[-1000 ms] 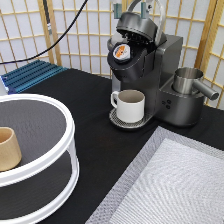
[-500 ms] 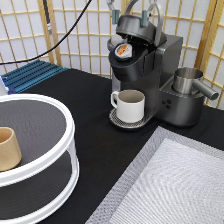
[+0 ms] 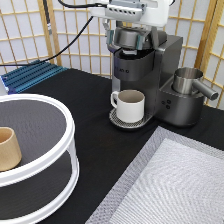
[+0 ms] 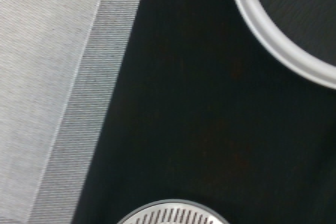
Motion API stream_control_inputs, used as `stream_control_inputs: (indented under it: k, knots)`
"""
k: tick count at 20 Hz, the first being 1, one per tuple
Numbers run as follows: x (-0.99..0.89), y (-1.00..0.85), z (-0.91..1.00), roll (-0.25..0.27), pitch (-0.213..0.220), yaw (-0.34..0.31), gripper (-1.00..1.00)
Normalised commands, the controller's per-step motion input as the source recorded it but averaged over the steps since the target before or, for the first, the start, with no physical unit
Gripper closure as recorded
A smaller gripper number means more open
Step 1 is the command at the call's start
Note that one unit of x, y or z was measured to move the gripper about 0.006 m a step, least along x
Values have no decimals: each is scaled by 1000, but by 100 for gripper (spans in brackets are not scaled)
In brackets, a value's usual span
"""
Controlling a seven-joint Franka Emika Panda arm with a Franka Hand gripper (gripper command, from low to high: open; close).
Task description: Make coffee
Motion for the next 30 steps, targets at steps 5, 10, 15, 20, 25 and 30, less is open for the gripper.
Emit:
stream_control_inputs:
  k: [5, 10, 15, 20, 25, 30]
  knots:
    - [-166, -339, 696, 106, 214, 1, -100]
    - [-150, 100, 1000, 108, 39, -4, -100]
    - [42, 433, 813, 161, -21, -45, -100]
    - [222, 321, 554, 200, -42, -67, -100]
    - [320, 114, 224, 116, -40, -133, -100]
    - [418, 14, 2, 21, -21, -197, -100]
